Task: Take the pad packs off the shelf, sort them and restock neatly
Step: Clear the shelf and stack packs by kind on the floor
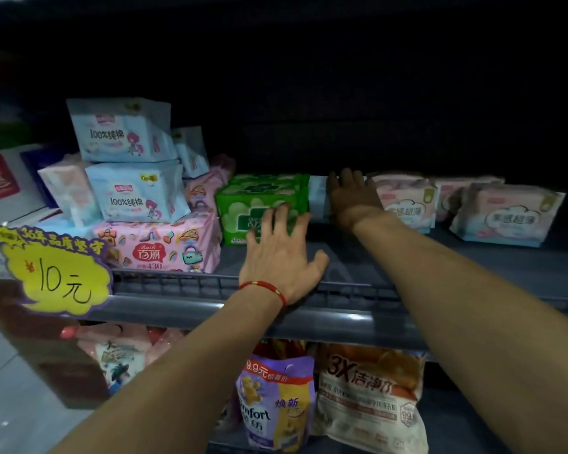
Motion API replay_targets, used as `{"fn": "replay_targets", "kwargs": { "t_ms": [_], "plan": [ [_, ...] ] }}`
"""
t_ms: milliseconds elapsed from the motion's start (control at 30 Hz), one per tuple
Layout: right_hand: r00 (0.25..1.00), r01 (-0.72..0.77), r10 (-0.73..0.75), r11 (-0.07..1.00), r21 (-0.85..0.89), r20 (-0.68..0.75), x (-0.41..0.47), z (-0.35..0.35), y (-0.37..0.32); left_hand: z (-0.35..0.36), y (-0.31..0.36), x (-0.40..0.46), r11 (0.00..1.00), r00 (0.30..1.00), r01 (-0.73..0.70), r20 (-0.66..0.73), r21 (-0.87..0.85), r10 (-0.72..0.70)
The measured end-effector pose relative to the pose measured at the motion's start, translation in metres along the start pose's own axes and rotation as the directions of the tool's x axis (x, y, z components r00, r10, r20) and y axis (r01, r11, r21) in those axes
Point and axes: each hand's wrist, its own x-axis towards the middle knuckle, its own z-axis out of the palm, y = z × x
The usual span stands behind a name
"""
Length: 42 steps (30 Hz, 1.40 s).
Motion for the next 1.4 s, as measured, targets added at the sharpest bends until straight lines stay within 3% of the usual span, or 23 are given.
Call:
{"fn": "replay_targets", "kwargs": {
  "t_ms": [167,333,433,567,633,667,733,833,900,1000,1200,1300,1400],
  "plan": [
    [0.992,-0.037,0.031,0.998,-0.055,-0.121,-0.010,-0.003,-0.003,-0.002,0.001,-0.001,1.000,1.000,0.019,-0.013,-0.015,-0.019],
    [0.977,-0.041,0.050,0.998,0.048,-0.206,-0.048,-0.026,0.004,-0.008,0.002,-0.002,0.996,1.000,0.023,0.002,-0.089,-0.023],
    [0.957,-0.058,0.084,0.993,0.101,-0.277,-0.079,-0.053,0.014,-0.020,0.004,-0.002,0.967,0.997,0.061,-0.030,-0.248,-0.071],
    [0.937,-0.088,0.173,0.958,0.273,-0.302,-0.124,-0.096,0.022,-0.044,0.008,-0.020,0.863,0.969,0.021,-0.203,-0.505,-0.142],
    [0.940,-0.071,0.195,0.914,0.398,-0.281,-0.149,-0.117,0.018,-0.061,0.011,-0.038,0.730,0.958,0.042,-0.180,-0.682,-0.223],
    [0.950,-0.059,0.197,0.874,0.483,-0.241,-0.163,-0.125,0.014,-0.071,0.012,-0.050,0.617,0.959,0.071,-0.116,-0.784,-0.257],
    [0.981,-0.047,0.162,0.723,0.689,-0.103,-0.188,-0.131,0.000,-0.089,0.012,-0.078,0.316,0.963,0.146,0.061,-0.938,-0.262],
    [0.996,-0.090,0.070,0.543,0.835,0.062,-0.220,-0.114,-0.036,-0.099,0.001,-0.131,-0.055,0.933,0.242,0.248,-0.969,-0.261],
    [0.987,-0.148,0.017,0.470,0.870,0.158,-0.239,-0.091,-0.065,-0.092,-0.019,-0.172,-0.175,0.875,0.303,0.346,-0.937,-0.339],
    [0.934,-0.249,-0.142,0.400,0.882,0.328,-0.271,-0.049,-0.116,-0.075,-0.057,-0.239,-0.202,0.778,0.412,0.459,-0.888,-0.430],
    [0.756,-0.220,-0.447,0.515,0.828,0.478,-0.325,0.027,-0.214,-0.044,-0.127,-0.361,-0.280,0.559,0.582,0.626,-0.764,-0.544],
    [0.696,-0.125,-0.533,0.570,0.812,0.482,-0.339,0.057,-0.238,-0.021,-0.156,-0.411,-0.365,0.395,0.620,0.679,-0.694,-0.619],
    [0.684,-0.024,-0.548,0.644,0.765,0.482,-0.342,0.079,-0.240,0.009,-0.175,-0.456,-0.495,0.165,0.632,0.728,-0.596,-0.666]
  ]
}}
